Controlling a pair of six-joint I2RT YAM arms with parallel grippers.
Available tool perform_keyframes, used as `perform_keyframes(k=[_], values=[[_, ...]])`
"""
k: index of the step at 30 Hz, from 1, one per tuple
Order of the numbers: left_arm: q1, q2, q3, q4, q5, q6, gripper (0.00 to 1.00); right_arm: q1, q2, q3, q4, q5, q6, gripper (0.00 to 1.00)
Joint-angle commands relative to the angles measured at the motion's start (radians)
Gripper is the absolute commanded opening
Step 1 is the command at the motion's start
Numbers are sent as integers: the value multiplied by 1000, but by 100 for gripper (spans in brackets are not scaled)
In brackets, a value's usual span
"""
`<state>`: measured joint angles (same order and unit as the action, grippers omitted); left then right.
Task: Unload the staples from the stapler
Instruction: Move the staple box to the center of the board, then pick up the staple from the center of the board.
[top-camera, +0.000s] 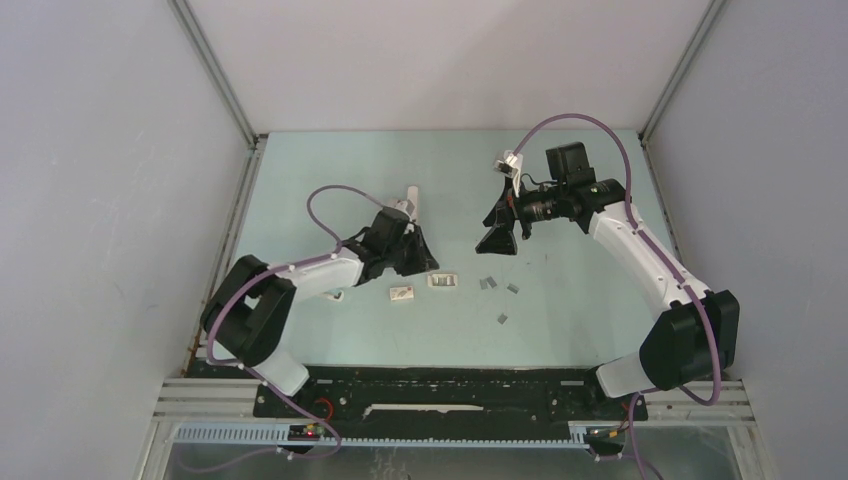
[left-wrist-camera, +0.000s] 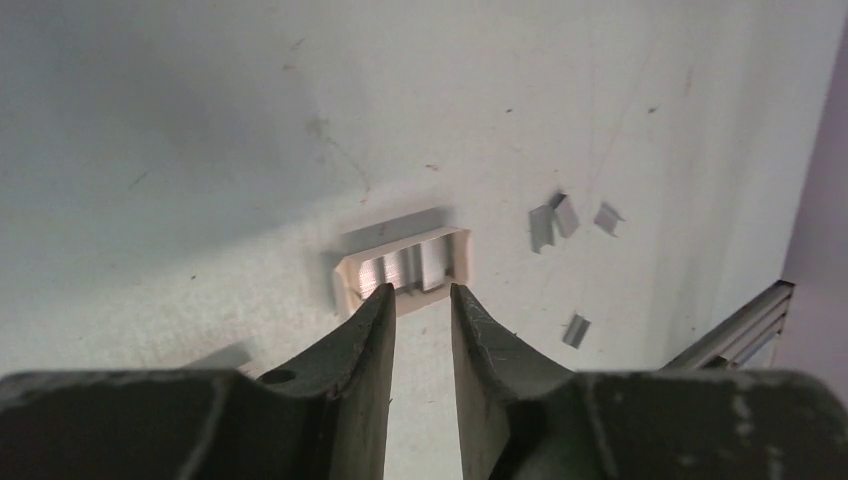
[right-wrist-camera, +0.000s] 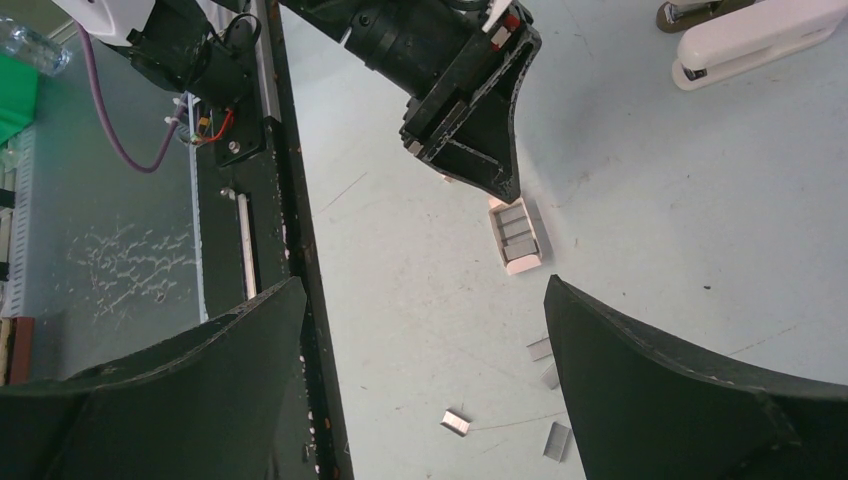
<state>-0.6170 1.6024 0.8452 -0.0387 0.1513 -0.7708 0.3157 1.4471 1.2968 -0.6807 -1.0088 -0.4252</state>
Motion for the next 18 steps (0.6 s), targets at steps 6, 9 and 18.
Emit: perform_keyframes(k=[6, 9, 18], values=[[-12, -39, -32, 50, -21, -14, 33, -3, -19, 7, -13, -18, -18, 100], [-12, -80, -40, -12, -95, 7, 35, -3, -19, 6, -13, -20, -18, 100], [-17, -33, -36, -4, -33, 25, 43, -1, -20, 6, -14, -18, -18, 100]])
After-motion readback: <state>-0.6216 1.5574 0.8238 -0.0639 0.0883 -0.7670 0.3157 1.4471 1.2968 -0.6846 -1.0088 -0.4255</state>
